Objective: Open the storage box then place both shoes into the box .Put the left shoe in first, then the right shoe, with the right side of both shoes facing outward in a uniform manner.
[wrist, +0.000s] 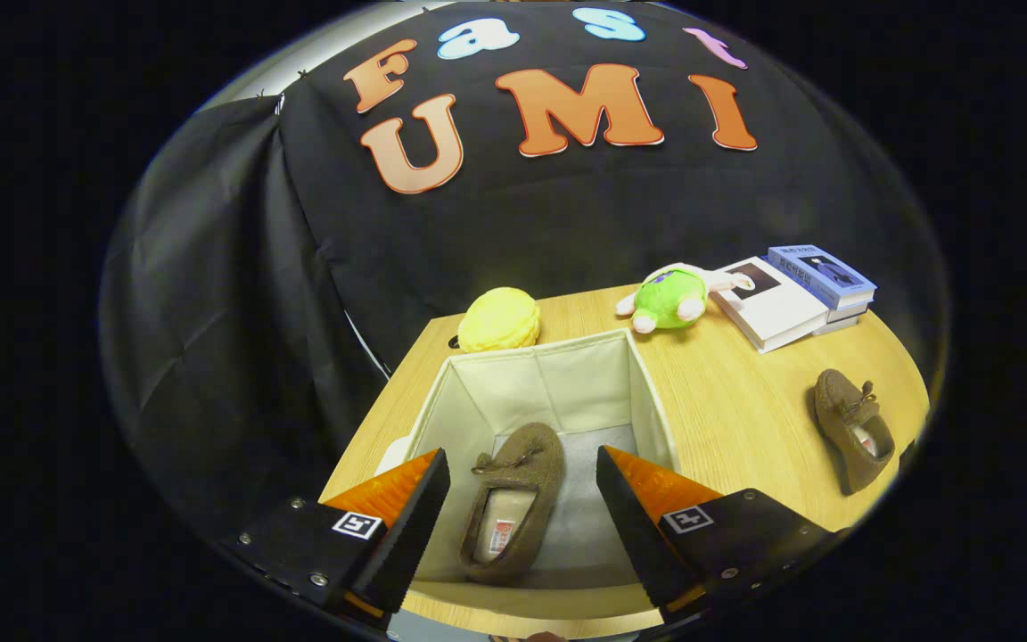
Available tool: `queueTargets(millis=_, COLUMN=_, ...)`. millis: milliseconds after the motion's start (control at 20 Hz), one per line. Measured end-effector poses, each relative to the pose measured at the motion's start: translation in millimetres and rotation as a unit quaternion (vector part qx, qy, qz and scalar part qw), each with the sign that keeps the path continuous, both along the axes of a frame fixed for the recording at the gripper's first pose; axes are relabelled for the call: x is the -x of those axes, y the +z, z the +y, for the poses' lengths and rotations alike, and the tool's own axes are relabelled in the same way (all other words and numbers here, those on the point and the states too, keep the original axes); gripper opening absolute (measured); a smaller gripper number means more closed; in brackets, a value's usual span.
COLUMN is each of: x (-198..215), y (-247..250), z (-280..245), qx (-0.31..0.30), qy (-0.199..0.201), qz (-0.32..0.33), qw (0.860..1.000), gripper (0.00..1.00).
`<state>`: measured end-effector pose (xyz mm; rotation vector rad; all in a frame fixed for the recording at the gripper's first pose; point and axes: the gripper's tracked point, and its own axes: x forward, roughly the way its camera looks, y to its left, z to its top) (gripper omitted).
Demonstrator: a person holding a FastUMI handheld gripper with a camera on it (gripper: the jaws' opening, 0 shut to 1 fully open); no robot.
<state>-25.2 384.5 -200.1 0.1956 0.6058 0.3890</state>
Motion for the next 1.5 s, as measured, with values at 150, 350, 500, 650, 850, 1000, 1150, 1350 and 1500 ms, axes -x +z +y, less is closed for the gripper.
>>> queueTargets(millis=150, x=-5, y=11, z=-37, qx=-0.001, qy=-0.003, qz=-0.022, qw=1.0, gripper=0.98)
queueTargets(millis=350, x=-19, y=2, z=-107, qx=0.008, qy=-0.029, qz=-0.029, qw=0.999, gripper=0.99)
queueTargets(millis=500, x=-31, y=-12, z=-162, qx=0.023, qy=-0.055, qz=-0.027, qw=0.998, gripper=0.99)
queueTargets(millis=650, x=-43, y=-28, z=-210, qx=0.032, qy=-0.075, qz=-0.027, qw=0.996, gripper=0.99)
queueTargets(millis=850, x=-53, y=-49, z=-272, qx=0.06, qy=-0.101, qz=-0.029, qw=0.993, gripper=0.99)
queueTargets(millis=1000, x=-55, y=-68, z=-312, qx=0.087, qy=-0.114, qz=-0.023, qw=0.989, gripper=0.99)
queueTargets(millis=1150, x=-58, y=-88, z=-340, qx=0.097, qy=-0.121, qz=-0.008, qw=0.988, gripper=0.98)
queueTargets(millis=1350, x=-61, y=-118, z=-359, qx=0.092, qy=-0.119, qz=0.026, qw=0.988, gripper=0.93)
queueTargets(millis=1500, x=-60, y=-138, z=-369, qx=0.094, qy=-0.119, qz=0.045, qw=0.988, gripper=0.84)
